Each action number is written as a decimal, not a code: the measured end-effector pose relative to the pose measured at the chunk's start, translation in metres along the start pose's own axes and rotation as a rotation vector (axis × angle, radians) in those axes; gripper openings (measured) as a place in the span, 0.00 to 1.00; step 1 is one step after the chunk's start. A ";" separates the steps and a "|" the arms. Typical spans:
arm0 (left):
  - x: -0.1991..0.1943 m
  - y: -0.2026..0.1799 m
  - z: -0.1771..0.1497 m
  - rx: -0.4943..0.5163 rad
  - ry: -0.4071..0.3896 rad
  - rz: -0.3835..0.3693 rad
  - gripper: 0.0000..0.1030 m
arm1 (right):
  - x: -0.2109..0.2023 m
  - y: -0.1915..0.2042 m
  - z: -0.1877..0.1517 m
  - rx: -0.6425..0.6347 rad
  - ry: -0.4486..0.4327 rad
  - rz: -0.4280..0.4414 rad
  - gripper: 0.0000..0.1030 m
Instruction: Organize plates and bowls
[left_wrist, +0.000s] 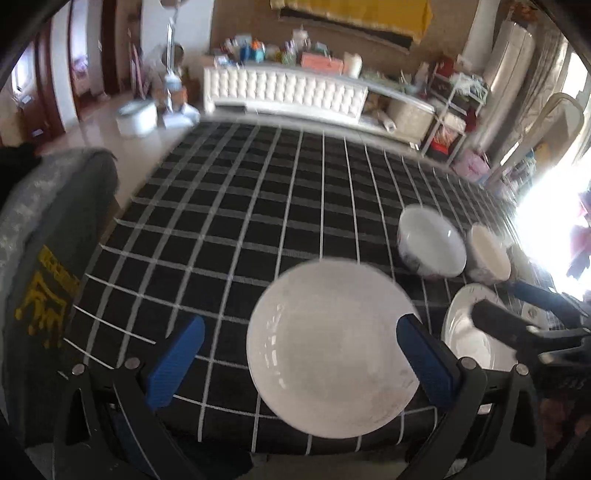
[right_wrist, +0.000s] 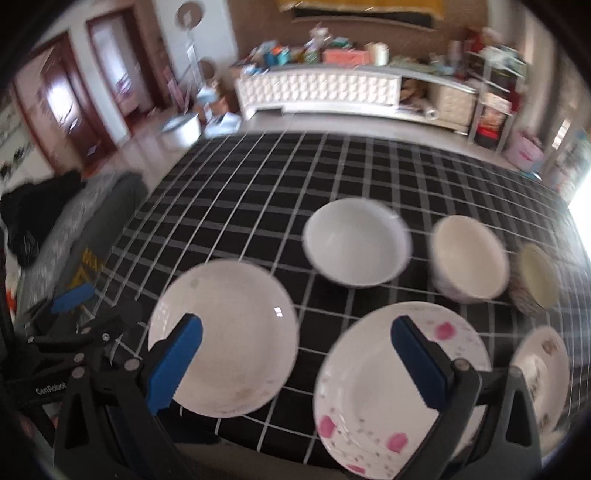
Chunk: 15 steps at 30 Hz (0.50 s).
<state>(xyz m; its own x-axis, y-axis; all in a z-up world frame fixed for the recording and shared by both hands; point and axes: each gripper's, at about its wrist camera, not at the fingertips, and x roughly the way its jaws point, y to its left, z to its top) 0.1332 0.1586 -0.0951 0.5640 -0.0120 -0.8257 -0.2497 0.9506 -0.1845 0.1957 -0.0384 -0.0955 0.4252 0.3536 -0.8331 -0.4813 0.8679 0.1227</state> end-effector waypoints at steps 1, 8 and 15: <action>0.004 0.003 -0.002 0.001 0.014 0.002 0.97 | 0.009 0.005 0.000 -0.024 0.024 -0.006 0.97; 0.055 0.031 -0.016 -0.037 0.160 0.032 0.68 | 0.061 0.014 -0.007 -0.057 0.160 0.000 0.78; 0.074 0.043 -0.025 -0.058 0.230 0.048 0.49 | 0.085 0.006 -0.012 -0.049 0.226 -0.003 0.53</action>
<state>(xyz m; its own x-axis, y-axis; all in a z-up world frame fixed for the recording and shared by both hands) 0.1442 0.1910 -0.1779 0.3584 -0.0440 -0.9325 -0.3201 0.9325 -0.1670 0.2194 -0.0078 -0.1719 0.2466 0.2594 -0.9338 -0.5193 0.8489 0.0987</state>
